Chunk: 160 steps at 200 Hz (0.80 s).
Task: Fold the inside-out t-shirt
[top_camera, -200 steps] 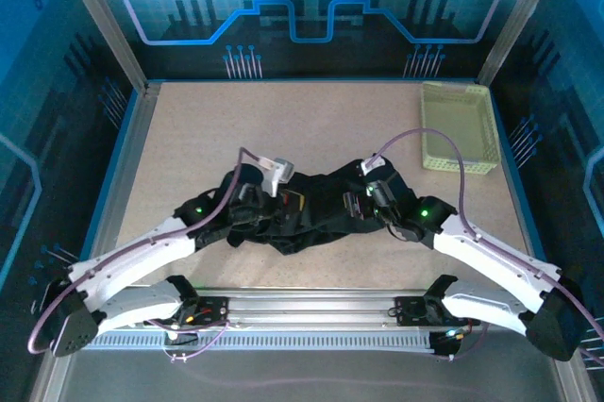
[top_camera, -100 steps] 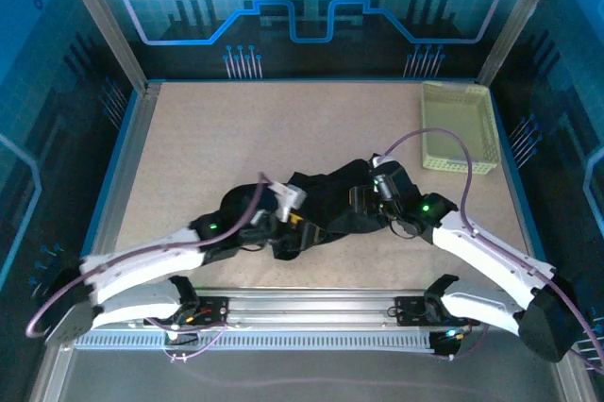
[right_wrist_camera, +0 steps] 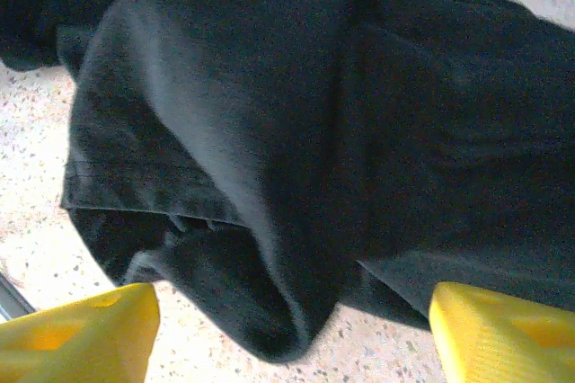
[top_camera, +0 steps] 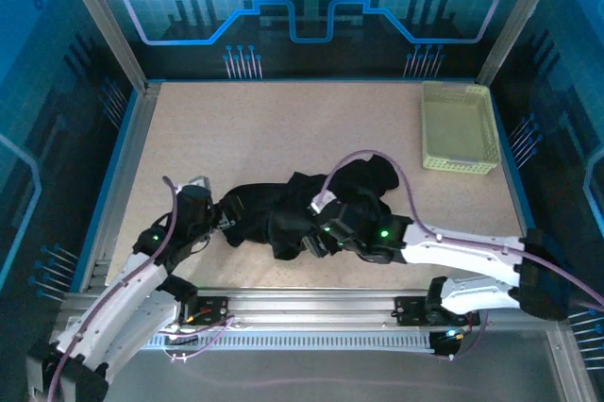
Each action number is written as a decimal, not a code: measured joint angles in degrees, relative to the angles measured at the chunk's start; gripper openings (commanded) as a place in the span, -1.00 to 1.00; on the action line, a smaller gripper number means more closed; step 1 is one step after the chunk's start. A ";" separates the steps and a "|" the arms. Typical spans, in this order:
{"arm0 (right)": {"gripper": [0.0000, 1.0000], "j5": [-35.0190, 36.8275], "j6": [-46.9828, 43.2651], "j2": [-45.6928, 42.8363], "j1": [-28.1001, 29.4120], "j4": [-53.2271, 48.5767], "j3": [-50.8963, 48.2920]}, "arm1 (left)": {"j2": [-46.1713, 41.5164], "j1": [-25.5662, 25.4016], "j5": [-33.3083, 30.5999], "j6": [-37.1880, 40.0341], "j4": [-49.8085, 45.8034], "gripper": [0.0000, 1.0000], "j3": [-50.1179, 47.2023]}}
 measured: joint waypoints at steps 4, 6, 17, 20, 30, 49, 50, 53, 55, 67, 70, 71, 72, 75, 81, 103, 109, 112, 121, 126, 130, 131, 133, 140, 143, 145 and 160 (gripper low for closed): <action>0.68 0.79 -0.02 1.22 0.83 -0.42 1.22 | 0.55 0.61 0.02 -0.39 -0.24 0.48 -0.15; 0.69 0.96 0.17 1.68 1.09 -0.61 1.62 | 0.90 1.01 0.04 -0.48 -0.46 0.47 -0.22; 0.72 2.67 0.39 4.44 2.38 -1.46 4.44 | 2.43 2.40 0.13 -0.96 -1.11 0.46 -0.44; 0.73 3.15 0.74 5.18 2.69 -1.70 5.16 | 2.80 2.69 0.17 -1.11 -1.20 0.45 -0.44; 0.76 4.83 1.40 7.56 3.32 -2.69 7.30 | 4.09 3.19 0.37 -1.70 -1.22 0.45 -0.44; 0.75 7.91 3.80 12.22 3.69 -5.55 10.40 | 6.73 3.37 1.31 -2.14 -1.18 0.38 -0.44; 0.75 8.04 3.82 12.39 3.69 -5.66 10.51 | 6.99 3.37 1.36 -2.14 -1.18 0.37 -0.44; 0.74 8.50 4.31 13.14 3.67 -6.21 10.82 | 7.58 3.39 1.60 -2.19 -1.16 0.36 -0.44; 0.74 8.85 4.63 13.57 3.67 -6.67 11.04 | 7.98 3.39 1.68 -2.16 -1.16 0.34 -0.44; 0.70 10.29 6.03 15.63 3.52 -8.61 11.56 | 10.36 3.54 2.93 -2.56 -1.05 0.22 -0.46; 0.68 10.56 6.38 16.02 3.45 -9.14 11.61 | 10.86 3.56 3.26 -2.51 -1.01 0.19 -0.48; 0.67 10.60 6.43 16.09 3.43 -9.29 11.61 | 11.23 3.56 3.41 -2.73 -0.83 0.19 -0.52; 0.66 10.60 6.51 16.17 3.39 -9.42 11.61 | 11.41 3.58 3.50 -2.84 -0.79 0.18 -0.55; 0.64 10.67 6.86 16.48 3.23 -9.97 11.61 | 11.91 3.63 3.91 -2.60 -0.61 0.15 -0.63; 0.59 10.88 7.32 16.79 2.93 -10.97 11.56 | 12.96 3.69 4.52 -2.95 0.02 0.09 -0.92; 0.36 11.74 8.59 16.13 1.01 -12.96 11.06 | 15.65 3.76 6.84 -3.41 2.01 -0.16 -2.16; 0.30 11.87 8.74 15.50 0.35 -13.22 10.64 | 16.24 3.76 7.37 -3.37 2.49 -0.24 -2.32; 0.26 11.87 8.52 15.17 0.09 -13.31 10.43 | 16.55 3.76 7.48 -3.78 2.80 -0.27 -2.36; 0.18 11.89 8.81 13.75 -0.85 -13.70 9.49 | 17.44 3.76 8.17 -3.32 3.76 -0.40 -2.38; 0.12 11.89 8.70 12.81 -1.36 -13.97 8.92 | 17.81 3.76 8.44 -3.65 4.46 -0.46 -2.38; 0.09 11.82 9.09 12.13 -1.70 -14.08 8.52 | 18.14 3.78 8.68 -3.39 4.96 -0.51 -2.36; 0.08 11.82 9.05 11.98 -1.77 -14.12 8.44 | 18.21 3.78 8.70 -3.45 5.01 -0.53 -2.36; 0.06 11.87 8.81 11.56 -1.97 -14.21 8.20 | 18.45 3.80 8.83 -3.54 5.38 -0.55 -2.36; 0.02 11.82 8.92 10.36 -2.58 -14.34 7.48 | 19.17 3.80 9.11 -3.48 6.21 -0.63 -2.36; 0.02 11.69 9.31 9.86 -2.82 -14.36 7.17 | 19.45 3.80 9.25 -3.04 6.43 -0.67 -2.36; 0.02 11.65 9.22 9.57 -2.97 -14.38 7.02 | 19.65 3.80 9.31 -3.28 6.62 -0.68 -2.34; 0.08 11.41 9.33 7.50 -4.24 -14.62 5.62 | 21.27 3.87 9.97 -3.15 7.89 -0.80 -2.25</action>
